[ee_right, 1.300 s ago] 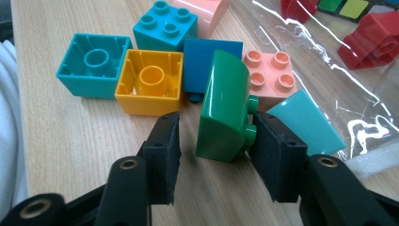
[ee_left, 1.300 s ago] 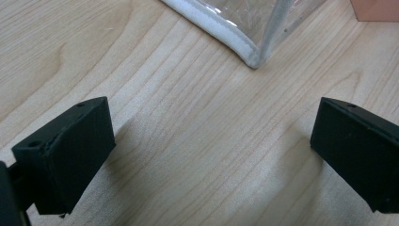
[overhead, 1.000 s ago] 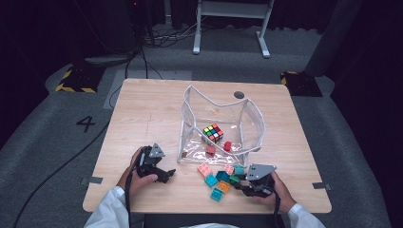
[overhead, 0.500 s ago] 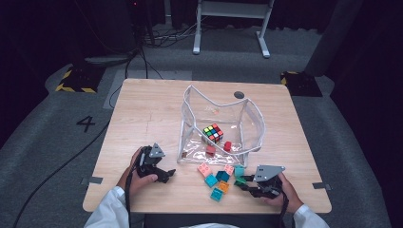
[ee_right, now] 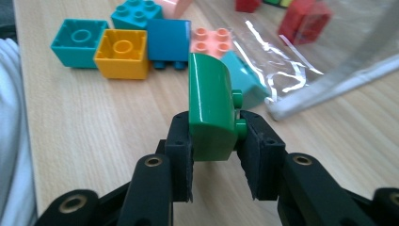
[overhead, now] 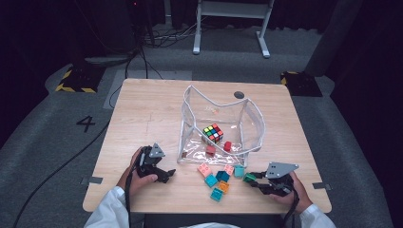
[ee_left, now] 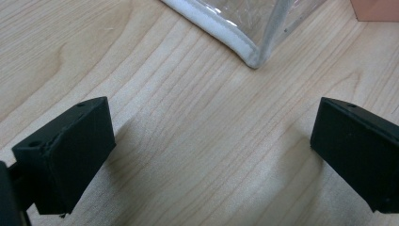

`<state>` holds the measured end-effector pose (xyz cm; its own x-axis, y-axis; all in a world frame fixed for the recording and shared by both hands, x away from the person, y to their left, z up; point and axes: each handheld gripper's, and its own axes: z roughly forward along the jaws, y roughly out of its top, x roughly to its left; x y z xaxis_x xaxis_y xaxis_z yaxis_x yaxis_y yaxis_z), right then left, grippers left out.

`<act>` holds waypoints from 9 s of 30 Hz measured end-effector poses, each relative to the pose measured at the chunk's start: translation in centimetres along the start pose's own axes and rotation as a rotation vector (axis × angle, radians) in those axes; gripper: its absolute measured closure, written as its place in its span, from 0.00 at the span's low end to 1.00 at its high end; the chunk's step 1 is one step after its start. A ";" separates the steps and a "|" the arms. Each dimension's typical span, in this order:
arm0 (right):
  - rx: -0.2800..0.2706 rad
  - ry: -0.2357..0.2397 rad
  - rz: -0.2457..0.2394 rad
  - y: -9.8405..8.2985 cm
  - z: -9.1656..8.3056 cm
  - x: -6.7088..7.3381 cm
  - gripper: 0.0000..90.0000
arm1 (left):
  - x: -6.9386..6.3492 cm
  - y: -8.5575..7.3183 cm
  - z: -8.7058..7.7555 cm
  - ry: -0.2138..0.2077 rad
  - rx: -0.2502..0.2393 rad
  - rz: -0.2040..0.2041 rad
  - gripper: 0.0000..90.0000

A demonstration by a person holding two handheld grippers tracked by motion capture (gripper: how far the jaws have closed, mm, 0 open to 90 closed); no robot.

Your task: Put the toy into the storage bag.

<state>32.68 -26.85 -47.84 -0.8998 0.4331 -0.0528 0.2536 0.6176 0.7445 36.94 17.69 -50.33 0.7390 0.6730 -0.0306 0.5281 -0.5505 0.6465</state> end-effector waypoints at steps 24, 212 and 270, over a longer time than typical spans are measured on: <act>-0.121 -0.232 0.129 0.3 -5.1 -6.9 0.74 | 0.0 0.0 0.0 0.000 0.000 -0.001 0.00; 0.000 -0.089 0.069 2.8 -2.4 -5.1 0.32 | 0.0 0.0 0.1 0.003 -0.004 0.001 0.00; 0.023 -0.022 -0.079 2.0 4.7 0.4 0.63 | 0.0 0.0 0.1 0.002 -0.004 0.001 0.00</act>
<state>34.52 -22.39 -49.47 -0.9092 0.3968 -0.1260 0.1903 0.6654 0.7218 36.98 17.62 -50.37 0.7384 0.6737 -0.0281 0.5256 -0.5490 0.6499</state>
